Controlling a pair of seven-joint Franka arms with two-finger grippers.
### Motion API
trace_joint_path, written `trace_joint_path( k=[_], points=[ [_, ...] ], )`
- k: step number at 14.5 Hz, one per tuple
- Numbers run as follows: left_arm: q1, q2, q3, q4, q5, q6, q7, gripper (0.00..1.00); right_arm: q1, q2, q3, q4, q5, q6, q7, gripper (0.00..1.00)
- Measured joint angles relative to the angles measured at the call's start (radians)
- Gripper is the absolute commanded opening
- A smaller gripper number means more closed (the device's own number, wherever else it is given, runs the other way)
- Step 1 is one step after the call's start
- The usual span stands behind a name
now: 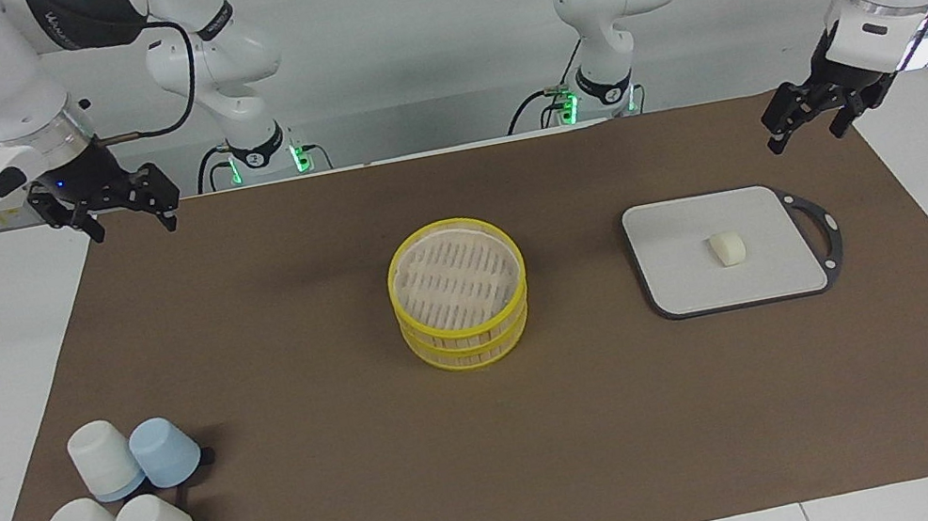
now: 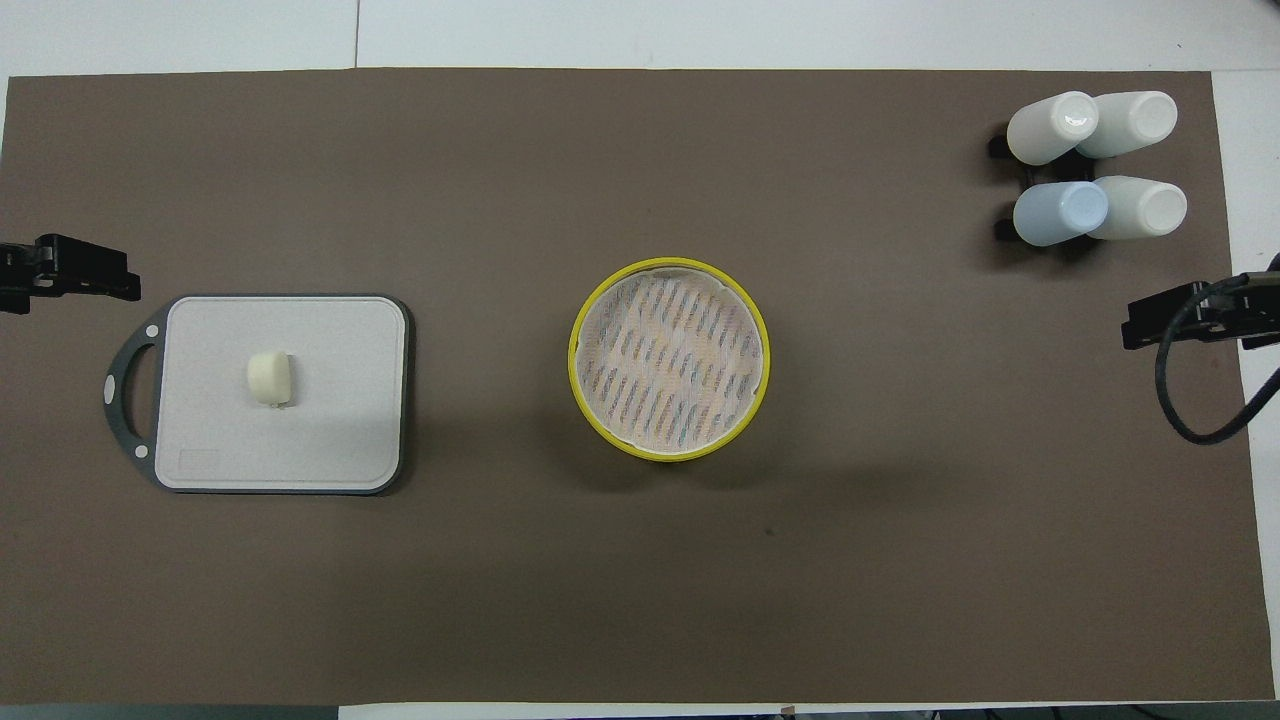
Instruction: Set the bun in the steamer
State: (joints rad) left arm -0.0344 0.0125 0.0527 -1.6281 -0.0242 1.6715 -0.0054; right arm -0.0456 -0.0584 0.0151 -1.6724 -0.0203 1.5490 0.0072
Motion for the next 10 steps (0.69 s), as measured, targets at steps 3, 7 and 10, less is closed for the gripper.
trace_joint_path(
  k=[3, 7, 10],
  points=[
    [0.000, 0.000, 0.000, 0.000, 0.000, 0.002, 0.000, 1.00, 0.000, 0.000, 0.000, 0.000, 0.000, 0.000, 0.000, 1.00],
    [0.000, 0.000, 0.001, 0.000, 0.000, 0.001, 0.000, 1.00, 0.000, 0.000, 0.000, 0.000, 0.000, 0.004, 0.000, 1.00],
    [0.001, -0.016, 0.004, -0.052, 0.000, 0.008, -0.006, 1.00, 0.000, 0.000, 0.000, 0.000, 0.000, 0.025, 0.000, 1.00]
  ],
)
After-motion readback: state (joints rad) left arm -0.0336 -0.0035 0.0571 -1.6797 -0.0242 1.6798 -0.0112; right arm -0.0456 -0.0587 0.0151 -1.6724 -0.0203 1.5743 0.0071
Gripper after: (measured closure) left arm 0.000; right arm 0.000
